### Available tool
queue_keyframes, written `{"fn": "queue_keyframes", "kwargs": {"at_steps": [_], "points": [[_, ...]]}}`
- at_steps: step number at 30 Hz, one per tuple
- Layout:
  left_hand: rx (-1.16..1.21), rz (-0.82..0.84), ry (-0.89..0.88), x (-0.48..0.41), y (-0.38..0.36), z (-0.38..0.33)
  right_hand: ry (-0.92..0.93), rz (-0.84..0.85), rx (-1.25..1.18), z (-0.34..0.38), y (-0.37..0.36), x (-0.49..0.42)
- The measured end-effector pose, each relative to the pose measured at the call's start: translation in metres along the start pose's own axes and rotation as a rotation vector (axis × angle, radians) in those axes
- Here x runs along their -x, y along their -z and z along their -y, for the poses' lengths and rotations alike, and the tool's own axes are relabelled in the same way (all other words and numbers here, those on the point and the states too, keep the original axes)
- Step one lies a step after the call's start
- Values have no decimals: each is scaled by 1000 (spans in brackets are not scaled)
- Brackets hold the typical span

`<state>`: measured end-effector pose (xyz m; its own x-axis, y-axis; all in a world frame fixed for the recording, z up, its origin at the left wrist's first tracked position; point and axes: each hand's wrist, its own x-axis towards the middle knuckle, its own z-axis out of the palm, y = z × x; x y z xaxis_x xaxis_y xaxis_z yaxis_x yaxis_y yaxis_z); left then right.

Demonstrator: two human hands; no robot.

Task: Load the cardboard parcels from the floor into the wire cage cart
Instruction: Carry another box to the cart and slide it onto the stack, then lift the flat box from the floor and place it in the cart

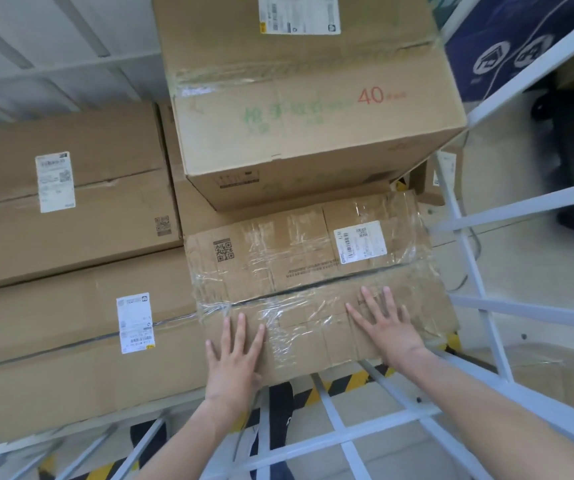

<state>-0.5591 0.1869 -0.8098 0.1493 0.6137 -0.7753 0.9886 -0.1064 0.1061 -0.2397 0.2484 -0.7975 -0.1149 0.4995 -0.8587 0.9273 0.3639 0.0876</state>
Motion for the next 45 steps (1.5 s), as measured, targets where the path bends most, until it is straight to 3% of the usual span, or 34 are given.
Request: {"fn": "queue_keyframes", "kwargs": {"at_steps": [7, 12, 20, 25, 34, 40, 45], "points": [[-30, 22, -5, 4, 7, -1, 58, -13, 63, -3, 3, 5], [-51, 0, -11, 38, 52, -21, 81, -46, 37, 13, 61, 51], [29, -209, -93, 166, 193, -51, 10, -311, -222, 65, 172, 205], [18, -308, -136, 255, 250, -55, -96, -393, -335, 82, 187, 331], [-19, -424, -335, 390, 288, -122, -393, -634, -667, 77, 127, 517], [-155, -417, -625, 440, 304, -230, -622, -670, -812, 39, 38, 605], [-300, -342, -833, 470, 276, -345, -865, -708, -997, 0, -52, 668]]}}
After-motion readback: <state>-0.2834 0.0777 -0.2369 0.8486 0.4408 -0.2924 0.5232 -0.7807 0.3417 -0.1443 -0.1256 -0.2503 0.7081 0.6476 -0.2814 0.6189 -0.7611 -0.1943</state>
